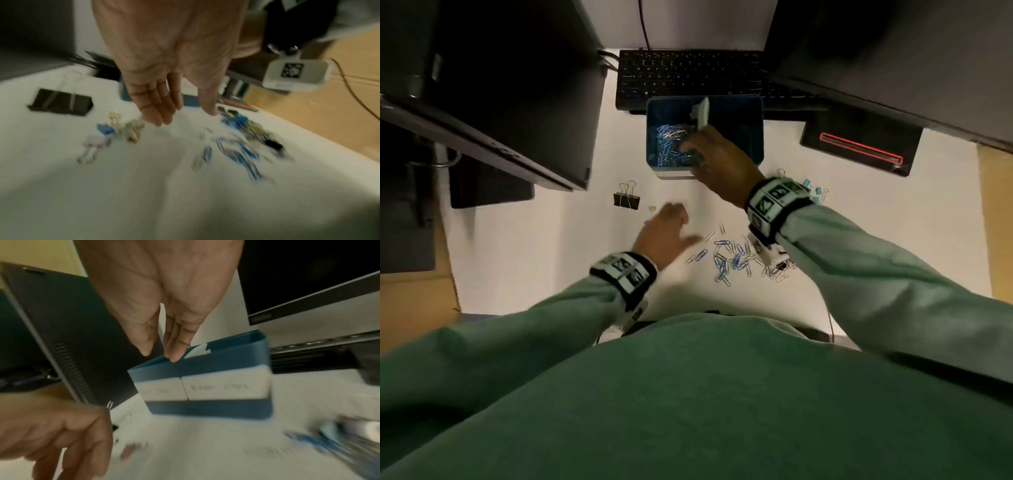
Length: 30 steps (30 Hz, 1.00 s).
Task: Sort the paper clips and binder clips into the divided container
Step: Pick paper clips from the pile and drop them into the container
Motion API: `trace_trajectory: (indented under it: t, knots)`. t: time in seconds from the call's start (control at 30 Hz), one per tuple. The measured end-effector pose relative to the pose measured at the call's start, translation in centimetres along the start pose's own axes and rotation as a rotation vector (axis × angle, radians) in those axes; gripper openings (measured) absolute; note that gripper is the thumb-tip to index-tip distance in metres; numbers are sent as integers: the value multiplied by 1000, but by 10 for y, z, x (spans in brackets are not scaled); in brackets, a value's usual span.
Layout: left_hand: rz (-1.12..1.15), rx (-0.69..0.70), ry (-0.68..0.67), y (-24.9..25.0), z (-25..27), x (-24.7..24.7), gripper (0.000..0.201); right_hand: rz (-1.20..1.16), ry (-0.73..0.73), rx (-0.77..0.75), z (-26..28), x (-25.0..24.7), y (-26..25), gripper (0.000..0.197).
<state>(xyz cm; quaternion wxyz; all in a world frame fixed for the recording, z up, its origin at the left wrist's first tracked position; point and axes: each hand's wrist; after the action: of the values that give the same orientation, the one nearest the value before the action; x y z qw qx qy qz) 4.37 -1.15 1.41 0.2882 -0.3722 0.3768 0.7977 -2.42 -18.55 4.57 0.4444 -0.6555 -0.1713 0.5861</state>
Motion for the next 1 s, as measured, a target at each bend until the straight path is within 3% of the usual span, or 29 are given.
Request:
trace_trajectory:
  t: [0.07,0.1,0.23,0.3,0.4,0.5,0.6,0.7,0.77,1.0]
  knots:
    - [-146,37,-168,9,9,26,78,112,-77,-15,37,-1,15,34]
    - [-208,56,-188,15,11,36,90,166,-113,-8,57,-2,22,36]
    - [-422,124,-137,33,3,58,105,292,-181,61,114,-9,37,50]
    - [-393,157,-116,37,-2,61,96,359,-276,71,129,-6,41,58]
    - [-259,189,-106,40,-8,61,69,533,-533,123,144,8,54,79]
    - [-191,192,-93,35,-13,59,42,548,-569,136,143,25,60,87]
    - [-136,217,-109,27,-14,54,20,385,-462,127,124,38,54,63]
    - [-59,194,-134,21,-16,50,12,371,-419,60,106,46,54,27]
    - [-6,182,-135,17,-17,48,8,357,-401,61,100,49,58,13]
    - [205,132,-110,3,-8,-2,6,68,-273,243,99,29,59,10]
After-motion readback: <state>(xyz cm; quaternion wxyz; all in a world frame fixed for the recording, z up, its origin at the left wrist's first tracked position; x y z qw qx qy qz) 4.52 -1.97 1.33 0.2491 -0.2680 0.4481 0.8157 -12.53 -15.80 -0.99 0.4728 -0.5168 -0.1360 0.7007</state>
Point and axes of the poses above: each hand's wrist, its own z-axis away from the middle knuckle, its own x-axis out of the palm, y = z × x, and after that the axes turned 8 degrees about -z, right-handed
